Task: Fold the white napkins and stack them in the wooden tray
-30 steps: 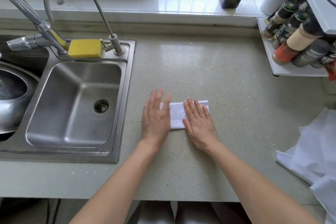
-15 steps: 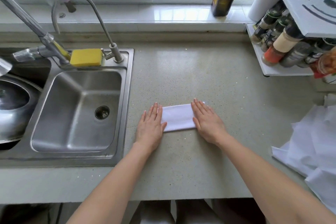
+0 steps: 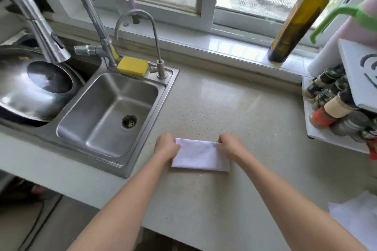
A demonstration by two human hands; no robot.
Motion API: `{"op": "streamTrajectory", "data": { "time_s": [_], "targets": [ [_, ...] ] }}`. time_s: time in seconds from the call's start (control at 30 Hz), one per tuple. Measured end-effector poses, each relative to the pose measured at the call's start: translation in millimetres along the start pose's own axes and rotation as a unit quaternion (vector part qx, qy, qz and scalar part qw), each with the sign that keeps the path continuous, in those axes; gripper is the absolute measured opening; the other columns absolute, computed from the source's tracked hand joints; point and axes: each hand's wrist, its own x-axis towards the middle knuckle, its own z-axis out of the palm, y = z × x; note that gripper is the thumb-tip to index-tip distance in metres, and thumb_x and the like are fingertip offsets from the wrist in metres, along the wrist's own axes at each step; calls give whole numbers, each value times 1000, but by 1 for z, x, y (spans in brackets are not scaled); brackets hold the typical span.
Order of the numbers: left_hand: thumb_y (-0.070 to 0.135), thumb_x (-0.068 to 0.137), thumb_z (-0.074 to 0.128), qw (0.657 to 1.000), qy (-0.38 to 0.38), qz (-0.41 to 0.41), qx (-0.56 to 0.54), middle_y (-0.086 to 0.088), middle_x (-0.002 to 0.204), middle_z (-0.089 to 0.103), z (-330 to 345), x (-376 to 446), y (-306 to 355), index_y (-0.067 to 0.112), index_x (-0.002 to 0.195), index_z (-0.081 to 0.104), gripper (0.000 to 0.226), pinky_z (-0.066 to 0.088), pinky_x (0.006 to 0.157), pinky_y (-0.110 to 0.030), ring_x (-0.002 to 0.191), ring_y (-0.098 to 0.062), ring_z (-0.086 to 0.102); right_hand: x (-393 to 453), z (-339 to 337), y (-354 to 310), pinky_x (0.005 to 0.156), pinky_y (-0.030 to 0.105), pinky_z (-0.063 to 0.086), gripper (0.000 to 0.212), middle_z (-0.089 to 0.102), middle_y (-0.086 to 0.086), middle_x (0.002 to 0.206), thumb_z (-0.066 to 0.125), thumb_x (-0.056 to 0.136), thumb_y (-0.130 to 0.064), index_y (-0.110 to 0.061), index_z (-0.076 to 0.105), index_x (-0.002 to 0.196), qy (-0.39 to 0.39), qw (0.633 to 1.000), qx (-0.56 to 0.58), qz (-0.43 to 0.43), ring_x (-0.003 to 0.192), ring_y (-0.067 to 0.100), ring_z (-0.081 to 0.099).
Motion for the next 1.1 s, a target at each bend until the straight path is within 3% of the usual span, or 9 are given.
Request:
{"op": "streamTrajectory", "data": {
  "time_s": [0.07,0.2,0.33,0.47,0.63,0.73,0.83,0.97,1.1],
  "targets": [
    [6,87,52,993,52,12,-104,-3,57,36,-15,-8,-15,17,54,39,37,24,51,-29,62,-22,35,-9,-4,-20,55,27,32,16,52,8,77,43,90,-6,-10,51,77,21,999,27,-26,75,24,47],
    [18,96,49,940,214,-3,-266,-2,82,56,-66,-43,-65,13,87,54,12,33,65,-29,77,-20,48,-34,-13,-92,54,28,29,15,49,3,69,50,92,-15,-8,58,81,60,973,188,-117,62,17,42],
    [17,98,48,881,345,-21,-323,-4,93,60,-122,-94,-148,4,102,58,17,36,68,-28,86,-20,53,-63,0,-192,51,24,32,13,46,0,68,62,87,-13,-9,53,78,39,926,316,-203,60,13,41],
    [18,98,47,836,430,-77,-331,-3,90,60,-168,-158,-259,6,96,58,16,35,67,-29,84,-20,53,-107,38,-313,55,26,34,20,48,1,69,66,84,-10,-12,50,73,-19,907,307,-288,62,14,44],
    [19,96,52,791,495,-170,-316,-10,88,62,-204,-267,-428,4,92,59,17,37,66,-34,81,-23,54,-184,131,-472,60,28,38,21,54,10,77,66,84,-5,-15,50,74,-103,888,267,-359,72,21,52],
    [18,95,54,767,519,-204,-318,-6,90,64,-222,-332,-513,7,94,61,13,39,69,-32,84,-19,55,-239,195,-551,62,26,41,13,53,6,87,63,88,-7,-11,53,95,-138,878,220,-401,74,17,51],
    [19,95,55,741,537,-246,-320,3,97,61,-234,-384,-581,10,101,63,13,36,73,-24,91,-14,55,-280,250,-611,75,35,50,21,63,8,98,66,86,-7,-6,62,106,-199,878,198,-388,90,24,59],
    [19,93,58,709,553,-273,-342,-3,91,63,-249,-419,-661,6,97,66,15,38,68,-19,83,-14,53,-313,297,-678,89,42,54,7,70,12,100,68,84,-9,-9,69,92,-296,870,179,-351,97,29,64],
    [14,93,58,682,570,-282,-362,3,76,56,-269,-426,-720,8,83,60,11,33,62,-19,72,-12,46,-326,325,-750,78,34,55,11,67,12,101,65,87,-5,-1,63,98,-326,856,223,-334,95,27,65]
  ]
}}
